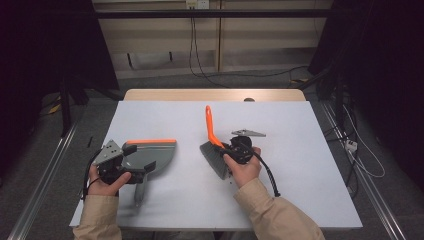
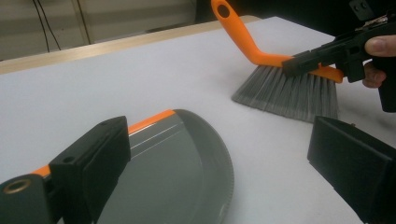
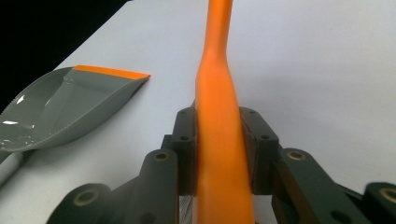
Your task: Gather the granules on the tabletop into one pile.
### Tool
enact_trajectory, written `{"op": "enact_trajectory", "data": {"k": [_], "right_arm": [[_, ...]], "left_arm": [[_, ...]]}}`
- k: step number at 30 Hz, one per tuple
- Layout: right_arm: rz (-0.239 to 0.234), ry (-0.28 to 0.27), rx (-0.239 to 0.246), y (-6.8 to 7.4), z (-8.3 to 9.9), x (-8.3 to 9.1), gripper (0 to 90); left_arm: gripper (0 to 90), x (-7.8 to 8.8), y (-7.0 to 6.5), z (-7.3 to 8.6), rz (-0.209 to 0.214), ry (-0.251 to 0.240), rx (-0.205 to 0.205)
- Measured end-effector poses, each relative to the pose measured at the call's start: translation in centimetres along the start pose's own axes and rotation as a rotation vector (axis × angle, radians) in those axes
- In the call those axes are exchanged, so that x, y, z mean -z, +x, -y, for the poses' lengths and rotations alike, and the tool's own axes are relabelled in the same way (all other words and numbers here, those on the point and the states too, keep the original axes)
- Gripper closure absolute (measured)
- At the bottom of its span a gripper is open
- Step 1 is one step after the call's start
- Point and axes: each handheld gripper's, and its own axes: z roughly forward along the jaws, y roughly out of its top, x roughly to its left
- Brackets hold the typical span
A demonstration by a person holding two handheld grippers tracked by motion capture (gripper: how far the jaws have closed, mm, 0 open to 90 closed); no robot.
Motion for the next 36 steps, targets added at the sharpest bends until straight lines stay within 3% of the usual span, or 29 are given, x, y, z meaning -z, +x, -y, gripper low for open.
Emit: {"op": "enact_trajectory", "data": {"k": [10,16,21,25,28,33,36], "right_arm": [[-0.007,0.0,-0.026,-0.5,0.1,0.7,70.6],[-0.049,-0.017,-0.084,-0.8,-0.1,0.7,71.2],[-0.094,-0.029,-0.077,-0.3,-1.2,0.8,71.3],[-0.118,-0.063,-0.03,0.0,-2.9,1.1,71.3],[-0.106,-0.078,0.049,-0.5,-4.4,1.1,71.3],[-0.103,-0.079,0.139,-2.7,-6.1,0.5,71.3],[-0.105,-0.077,0.227,-4.1,-6.6,-0.1,71.3]], "left_arm": [[5.9,0.0,-0.1,-0.1,0.0,-0.002,-0.006],[5.9,-0.1,-0.1,-0.1,0.003,-0.001,-0.005],[5.9,-0.1,-0.1,-0.1,0.0,0.002,-0.001],[5.9,-0.1,0.0,0.0,0.0,0.001,0.002],[5.9,-0.1,0.1,0.0,-0.001,0.001,0.001],[5.9,0.0,0.2,0.0,-0.006,0.0,0.002],[5.9,-0.1,0.2,0.0,-0.009,0.003,0.008]]}}
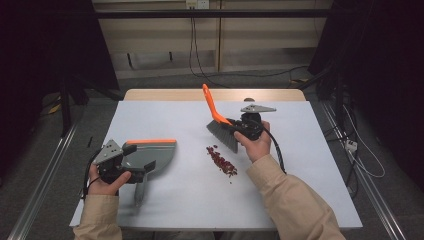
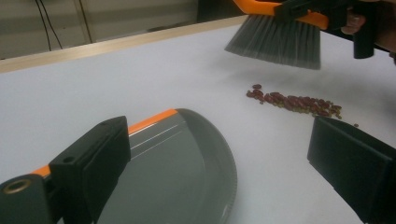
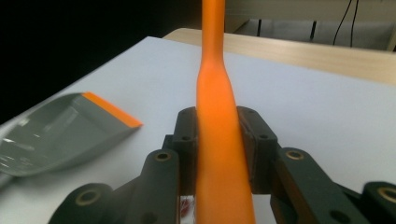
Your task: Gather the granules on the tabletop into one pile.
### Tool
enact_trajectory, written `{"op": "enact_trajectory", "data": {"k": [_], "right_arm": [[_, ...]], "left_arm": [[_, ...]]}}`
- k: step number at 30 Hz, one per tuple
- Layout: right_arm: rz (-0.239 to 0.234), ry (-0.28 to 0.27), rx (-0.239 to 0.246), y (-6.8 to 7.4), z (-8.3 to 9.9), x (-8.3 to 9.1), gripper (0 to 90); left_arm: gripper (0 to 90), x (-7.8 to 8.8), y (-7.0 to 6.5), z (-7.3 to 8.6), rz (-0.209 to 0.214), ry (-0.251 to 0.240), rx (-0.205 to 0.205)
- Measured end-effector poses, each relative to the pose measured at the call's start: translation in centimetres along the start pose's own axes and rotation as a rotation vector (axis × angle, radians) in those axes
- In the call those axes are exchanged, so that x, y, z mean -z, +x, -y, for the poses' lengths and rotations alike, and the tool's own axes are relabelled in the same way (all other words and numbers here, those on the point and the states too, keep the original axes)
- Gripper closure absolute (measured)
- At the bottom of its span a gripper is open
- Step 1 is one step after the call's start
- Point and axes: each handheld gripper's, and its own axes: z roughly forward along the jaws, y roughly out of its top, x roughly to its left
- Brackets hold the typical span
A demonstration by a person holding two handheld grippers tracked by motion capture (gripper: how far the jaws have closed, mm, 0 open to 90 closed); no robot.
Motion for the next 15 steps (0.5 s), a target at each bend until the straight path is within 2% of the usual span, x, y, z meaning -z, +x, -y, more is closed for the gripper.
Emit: {"op": "enact_trajectory", "data": {"k": [3,4,8,11,13,15], "right_arm": [[-0.019,0.014,0.097,-1.2,0.1,-0.8,71.3],[-0.032,0.014,0.115,-1.5,0.1,-1.1,71.3],[-0.078,-0.008,0.222,-2.0,0.4,-2.3,71.3],[-0.105,0.006,0.276,-2.1,0.9,-3.3,71.2],[-0.119,0.037,0.298,-1.9,1.5,-3.8,71.2],[-0.126,0.033,0.312,-1.6,1.5,-3.8,71.2]], "left_arm": [[5.9,-0.1,0.0,0.0,0.002,0.008,-0.006],[5.9,-0.2,0.0,0.0,0.003,0.009,-0.002],[5.9,-0.3,0.0,0.1,0.003,0.017,-0.004],[5.9,-0.4,0.0,0.1,0.002,0.018,-0.004],[5.9,-0.3,0.0,0.1,0.0,0.019,-0.003],[5.9,-0.3,0.0,0.2,-0.001,0.017,-0.002]]}}
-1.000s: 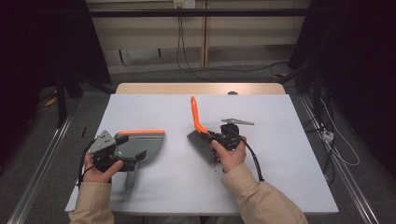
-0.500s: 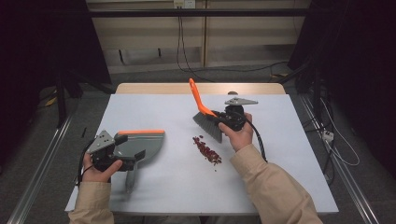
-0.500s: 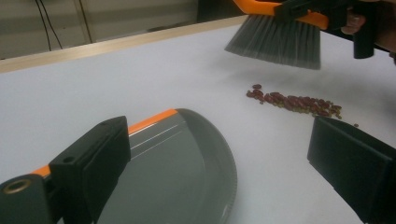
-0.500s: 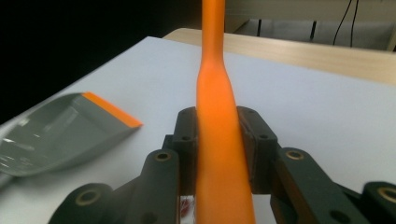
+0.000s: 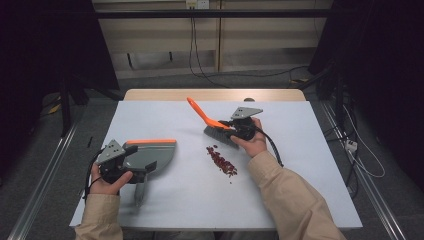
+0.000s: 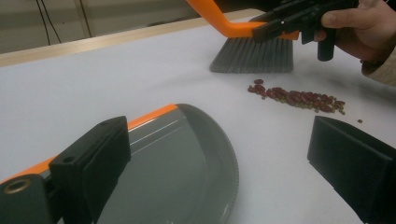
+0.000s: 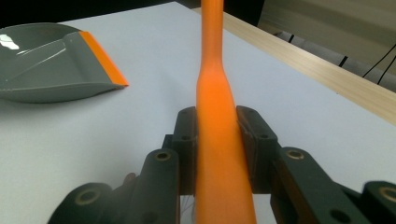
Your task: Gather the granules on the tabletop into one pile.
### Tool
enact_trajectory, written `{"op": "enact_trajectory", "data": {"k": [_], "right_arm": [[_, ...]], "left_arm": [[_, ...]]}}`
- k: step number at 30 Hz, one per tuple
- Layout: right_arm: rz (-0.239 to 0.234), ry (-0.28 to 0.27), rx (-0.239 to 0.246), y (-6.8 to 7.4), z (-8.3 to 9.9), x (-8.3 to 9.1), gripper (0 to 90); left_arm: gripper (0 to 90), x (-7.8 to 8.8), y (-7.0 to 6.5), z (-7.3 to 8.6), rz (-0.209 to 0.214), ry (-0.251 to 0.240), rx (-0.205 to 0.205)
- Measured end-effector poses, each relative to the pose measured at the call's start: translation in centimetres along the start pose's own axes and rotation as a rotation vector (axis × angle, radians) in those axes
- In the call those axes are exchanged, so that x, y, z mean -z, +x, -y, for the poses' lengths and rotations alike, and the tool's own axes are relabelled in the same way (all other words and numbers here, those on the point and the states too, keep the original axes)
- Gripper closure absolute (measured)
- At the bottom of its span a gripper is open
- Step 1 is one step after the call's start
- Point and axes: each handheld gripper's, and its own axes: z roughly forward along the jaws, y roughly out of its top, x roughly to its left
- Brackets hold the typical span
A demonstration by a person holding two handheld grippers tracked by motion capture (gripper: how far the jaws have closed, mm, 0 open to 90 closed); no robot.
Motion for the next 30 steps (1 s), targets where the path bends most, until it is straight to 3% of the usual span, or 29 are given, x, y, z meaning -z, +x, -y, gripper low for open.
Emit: {"op": "enact_trajectory", "data": {"k": [2,6,7,10,14,20,27,30], "right_arm": [[0.007,0.018,0.031,0.3,-0.1,0.1,71.1],[0.005,0.063,0.034,0.6,-0.4,0.4,71.1],[-0.01,0.076,0.019,0.6,-0.5,0.4,71.1],[0.027,0.121,0.006,0.8,-0.7,0.8,71.0],[0.023,0.148,-0.024,1.0,-0.9,0.9,71.3],[-0.025,0.135,0.054,1.5,-1.0,0.4,71.4],[-0.128,0.115,0.194,1.7,-0.8,0.4,71.3],[-0.157,0.126,0.216,1.9,-0.8,0.6,71.2]], "left_arm": [[5.9,0.0,0.0,0.0,-0.003,-0.002,0.002],[5.9,0.2,-0.1,0.0,-0.002,-0.005,-0.003],[5.9,0.1,-0.1,0.0,-0.001,-0.005,-0.003],[5.9,0.1,-0.1,0.0,0.002,-0.003,-0.006],[5.9,0.0,-0.2,0.0,0.003,-0.003,-0.006],[5.9,0.0,-0.2,0.0,0.003,-0.003,-0.006],[5.9,-0.1,-0.1,0.0,0.004,0.001,-0.004],[5.9,-0.1,-0.1,0.0,0.004,0.003,-0.006]]}}
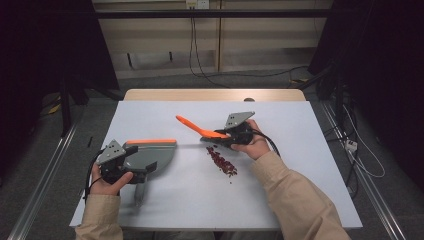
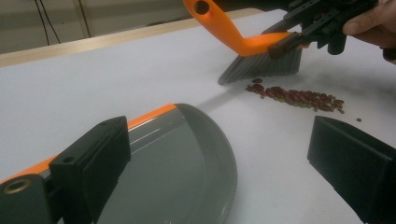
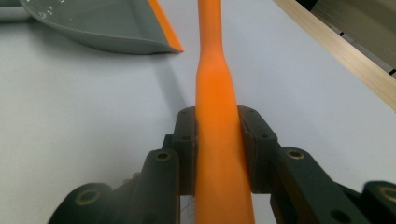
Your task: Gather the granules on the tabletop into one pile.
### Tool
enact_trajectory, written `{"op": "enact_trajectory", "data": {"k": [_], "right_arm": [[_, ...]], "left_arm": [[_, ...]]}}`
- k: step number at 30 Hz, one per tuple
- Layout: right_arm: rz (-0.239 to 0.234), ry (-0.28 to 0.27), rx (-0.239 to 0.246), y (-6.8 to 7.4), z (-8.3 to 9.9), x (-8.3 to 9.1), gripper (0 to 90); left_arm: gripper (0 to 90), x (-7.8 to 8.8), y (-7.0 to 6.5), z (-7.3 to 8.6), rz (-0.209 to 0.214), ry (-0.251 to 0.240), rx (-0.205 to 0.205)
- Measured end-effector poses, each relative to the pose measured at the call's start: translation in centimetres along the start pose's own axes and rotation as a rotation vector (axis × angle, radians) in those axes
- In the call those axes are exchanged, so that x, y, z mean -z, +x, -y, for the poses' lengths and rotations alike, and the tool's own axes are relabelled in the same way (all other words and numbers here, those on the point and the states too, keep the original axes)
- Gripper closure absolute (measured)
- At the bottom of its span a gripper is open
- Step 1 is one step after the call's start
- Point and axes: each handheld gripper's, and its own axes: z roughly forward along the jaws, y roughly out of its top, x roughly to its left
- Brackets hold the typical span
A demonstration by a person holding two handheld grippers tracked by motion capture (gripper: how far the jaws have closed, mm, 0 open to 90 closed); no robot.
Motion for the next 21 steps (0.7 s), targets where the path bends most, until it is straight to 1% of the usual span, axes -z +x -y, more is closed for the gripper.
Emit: {"op": "enact_trajectory", "data": {"k": [5,9,11,12,21], "right_arm": [[-0.047,0.001,0.017,0.4,0.2,0.5,71.2],[-0.076,0.009,0.05,1.0,0.2,0.8,71.1],[-0.081,0.015,0.064,1.3,0.2,0.9,71.1],[-0.091,0.015,0.067,1.4,0.2,1.0,71.1],[-0.117,0.013,0.069,2.1,0.5,1.8,71.1]], "left_arm": [[5.9,0.1,0.0,0.0,-0.003,-0.001,0.002],[5.9,0.2,0.1,0.1,-0.004,-0.004,0.006],[5.9,0.2,0.2,0.0,-0.004,-0.003,0.004],[5.9,0.2,0.1,0.0,-0.004,-0.004,0.005],[5.9,0.2,0.2,0.1,-0.005,-0.003,0.005]]}}
